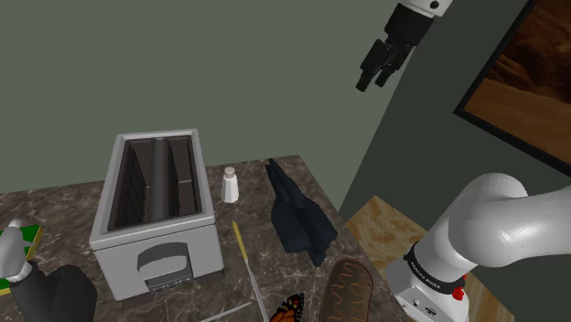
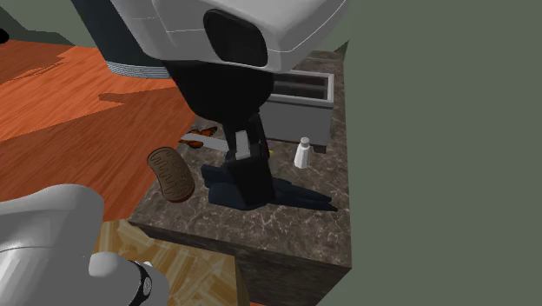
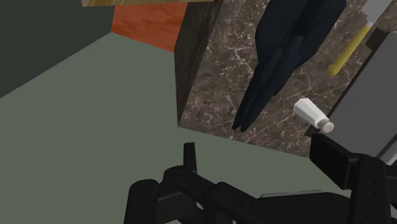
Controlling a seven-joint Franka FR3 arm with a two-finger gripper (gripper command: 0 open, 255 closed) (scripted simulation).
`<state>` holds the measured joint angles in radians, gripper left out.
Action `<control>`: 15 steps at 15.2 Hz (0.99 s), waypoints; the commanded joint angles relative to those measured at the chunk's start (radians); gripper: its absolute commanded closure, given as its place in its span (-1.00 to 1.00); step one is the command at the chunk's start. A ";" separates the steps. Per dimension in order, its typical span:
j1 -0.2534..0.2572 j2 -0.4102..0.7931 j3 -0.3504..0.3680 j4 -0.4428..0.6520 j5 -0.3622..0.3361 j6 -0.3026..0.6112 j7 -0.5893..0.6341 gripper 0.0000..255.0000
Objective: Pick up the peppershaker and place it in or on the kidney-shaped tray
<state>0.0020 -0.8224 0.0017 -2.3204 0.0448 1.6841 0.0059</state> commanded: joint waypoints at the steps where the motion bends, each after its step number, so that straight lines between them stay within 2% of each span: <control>1: 0.000 0.000 0.000 0.000 0.000 0.000 0.000 -1.00; 9: 0.044 0.194 0.132 -0.004 0.026 0.162 0.083 -1.00; 15: 0.066 0.373 0.229 0.037 0.014 0.270 0.153 -1.00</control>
<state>0.0626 -0.4828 0.2091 -2.2954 0.0614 1.9367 0.1400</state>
